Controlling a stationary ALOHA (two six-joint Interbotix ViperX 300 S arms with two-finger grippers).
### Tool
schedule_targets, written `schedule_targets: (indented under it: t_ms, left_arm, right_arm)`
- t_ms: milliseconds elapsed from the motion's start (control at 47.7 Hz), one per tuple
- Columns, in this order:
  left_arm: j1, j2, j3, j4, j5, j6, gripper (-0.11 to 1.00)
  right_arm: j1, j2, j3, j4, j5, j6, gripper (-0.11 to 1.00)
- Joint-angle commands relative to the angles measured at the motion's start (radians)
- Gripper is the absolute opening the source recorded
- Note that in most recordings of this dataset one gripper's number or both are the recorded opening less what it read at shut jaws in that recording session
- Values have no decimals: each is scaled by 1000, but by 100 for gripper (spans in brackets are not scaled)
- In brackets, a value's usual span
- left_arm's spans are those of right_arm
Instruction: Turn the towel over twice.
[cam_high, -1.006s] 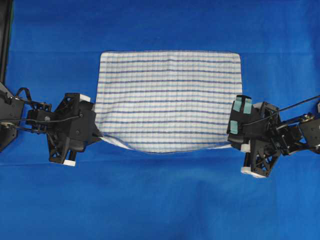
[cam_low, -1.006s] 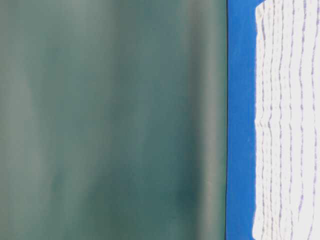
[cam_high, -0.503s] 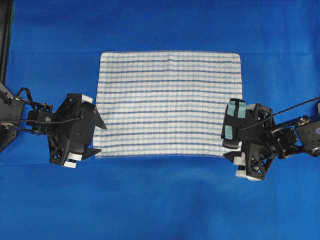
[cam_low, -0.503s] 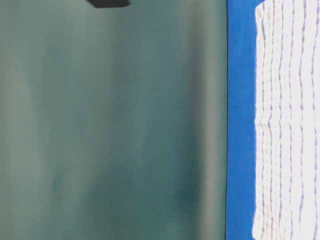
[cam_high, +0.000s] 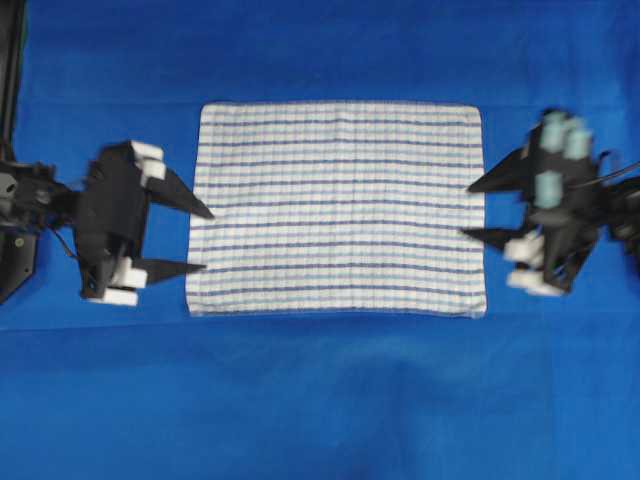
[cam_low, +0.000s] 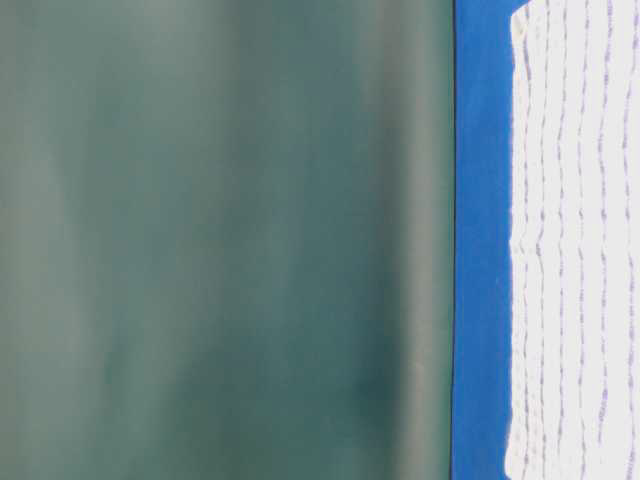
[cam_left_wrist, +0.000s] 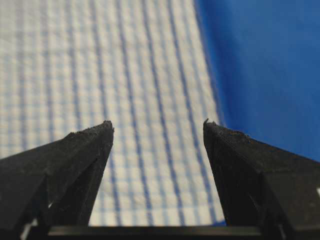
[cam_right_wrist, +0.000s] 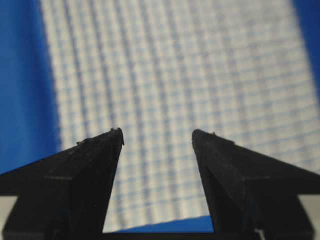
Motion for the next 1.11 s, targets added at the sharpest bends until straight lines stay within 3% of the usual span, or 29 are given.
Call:
schedule_targets:
  t_ms: [0, 335, 733, 1089]
  left_arm:
    - [38, -72, 0, 0, -3, 3, 67]
    - [118, -325, 81, 0, 15, 49, 67]
    - [169, -568, 249, -2, 21, 31, 67]
    - [169, -632, 351, -2, 11, -25, 67]
  right_arm:
    - [-26, -86, 8, -40, -2, 2, 62]
    - [-64, -390, 107, -146, 34, -2, 62]
    - [-72, -595, 284, -150, 35, 20, 60]
    - [-189, -641, 416, -147, -77, 86, 59]
